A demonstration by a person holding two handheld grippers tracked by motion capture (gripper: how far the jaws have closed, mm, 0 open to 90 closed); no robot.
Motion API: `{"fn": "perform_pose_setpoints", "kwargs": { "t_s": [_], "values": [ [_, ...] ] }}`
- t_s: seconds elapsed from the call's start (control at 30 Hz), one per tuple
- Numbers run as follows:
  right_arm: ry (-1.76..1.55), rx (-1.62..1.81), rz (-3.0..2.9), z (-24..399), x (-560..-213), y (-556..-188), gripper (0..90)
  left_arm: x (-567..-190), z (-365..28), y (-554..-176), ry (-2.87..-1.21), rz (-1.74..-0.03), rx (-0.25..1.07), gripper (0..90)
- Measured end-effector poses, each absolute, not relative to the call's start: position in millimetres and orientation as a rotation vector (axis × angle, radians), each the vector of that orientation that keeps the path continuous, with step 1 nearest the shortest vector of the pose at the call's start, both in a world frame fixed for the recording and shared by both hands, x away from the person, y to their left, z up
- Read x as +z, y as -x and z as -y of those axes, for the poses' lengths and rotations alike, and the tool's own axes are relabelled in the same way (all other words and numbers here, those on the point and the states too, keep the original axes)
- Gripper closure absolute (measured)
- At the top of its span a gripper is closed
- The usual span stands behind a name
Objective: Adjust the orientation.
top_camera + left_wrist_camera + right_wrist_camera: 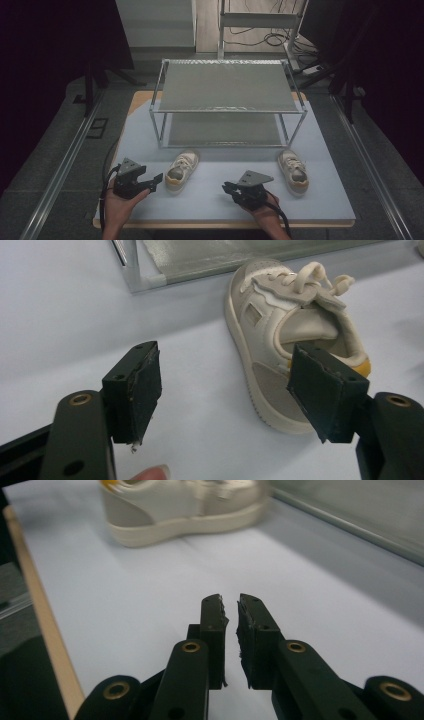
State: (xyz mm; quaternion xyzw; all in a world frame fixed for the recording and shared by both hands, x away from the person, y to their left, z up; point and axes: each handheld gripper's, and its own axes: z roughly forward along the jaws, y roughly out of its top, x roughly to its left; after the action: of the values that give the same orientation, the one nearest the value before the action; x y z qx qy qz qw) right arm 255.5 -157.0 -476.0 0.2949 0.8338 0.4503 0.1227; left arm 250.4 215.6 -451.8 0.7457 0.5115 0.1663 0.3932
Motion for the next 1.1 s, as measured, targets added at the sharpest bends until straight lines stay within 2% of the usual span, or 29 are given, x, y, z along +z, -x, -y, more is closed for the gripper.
{"fn": "perform_pose_setpoints", "kwargs": {
  "t_s": [0.7,1.1],
  "values": [
    [-1.203,1.225,-2.17,273.0,-482.9,-252.4,81.8,-457.1,-211.1,-253.8,-1.906,-1.297,0.399,29.0],
    [-1.307,1.145,-2.093,309.7,-487.9,-248.1,85.4,-457.7,-211.7,-255.6,-1.906,-1.302,0.397,28.8]
  ]
}}
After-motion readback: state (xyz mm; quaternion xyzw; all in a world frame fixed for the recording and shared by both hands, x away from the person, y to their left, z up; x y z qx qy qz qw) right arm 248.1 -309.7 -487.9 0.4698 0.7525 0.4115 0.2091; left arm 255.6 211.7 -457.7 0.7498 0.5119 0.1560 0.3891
